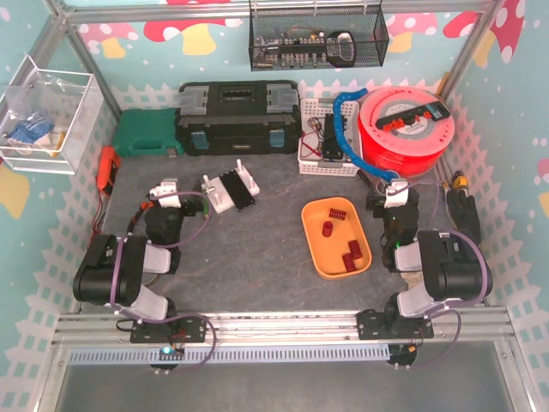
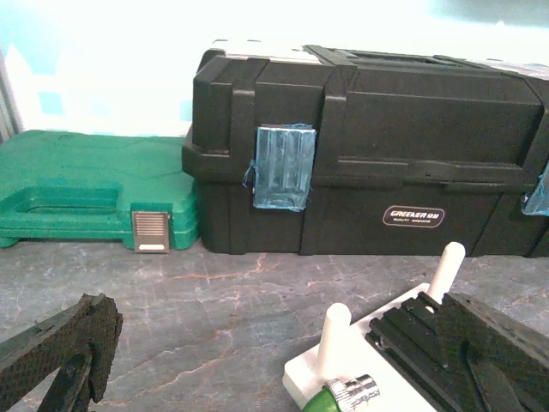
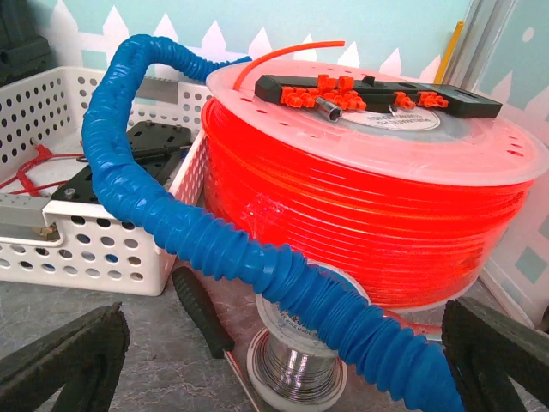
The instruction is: Install the large spring
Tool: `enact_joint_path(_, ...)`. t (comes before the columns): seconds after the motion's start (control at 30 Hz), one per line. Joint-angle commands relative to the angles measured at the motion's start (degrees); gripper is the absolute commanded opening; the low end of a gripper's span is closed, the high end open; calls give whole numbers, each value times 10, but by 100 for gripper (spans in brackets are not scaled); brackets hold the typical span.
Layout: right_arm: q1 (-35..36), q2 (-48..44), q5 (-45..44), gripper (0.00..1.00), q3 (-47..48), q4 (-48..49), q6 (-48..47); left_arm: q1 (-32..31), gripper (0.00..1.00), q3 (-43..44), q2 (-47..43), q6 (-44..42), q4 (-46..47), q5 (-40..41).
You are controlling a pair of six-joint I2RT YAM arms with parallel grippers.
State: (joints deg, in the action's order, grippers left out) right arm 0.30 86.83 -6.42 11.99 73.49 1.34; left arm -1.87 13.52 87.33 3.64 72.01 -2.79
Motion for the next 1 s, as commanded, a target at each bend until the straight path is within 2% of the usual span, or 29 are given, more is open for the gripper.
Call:
enact_joint_path(0.0, -3, -2, -4, 99, -5, 14, 4, 1, 99, -3, 0, -4, 7, -6)
enact_joint_path(0.53, -3, -3, -3, 99, -6, 18, 5, 1, 99, -4, -1, -4, 8, -6)
enact_joint_path(0.63, -3, -39, 7, 99, 13, -52, 2, 0, 99, -5, -4, -3, 8, -3)
enact_joint_path(0.73, -3, -111, 28, 99, 48, -155, -5, 0, 99, 5, -51, -4, -46, -6)
enact_joint_path(0.83, -3, -162, 23, 99, 75, -224, 28, -2, 99, 37, -113, -5, -164, -15)
enact_joint_path(0.97, -3, -215, 31, 99, 152, -382, 106, -3, 99, 114, -192, 86, -328, 24)
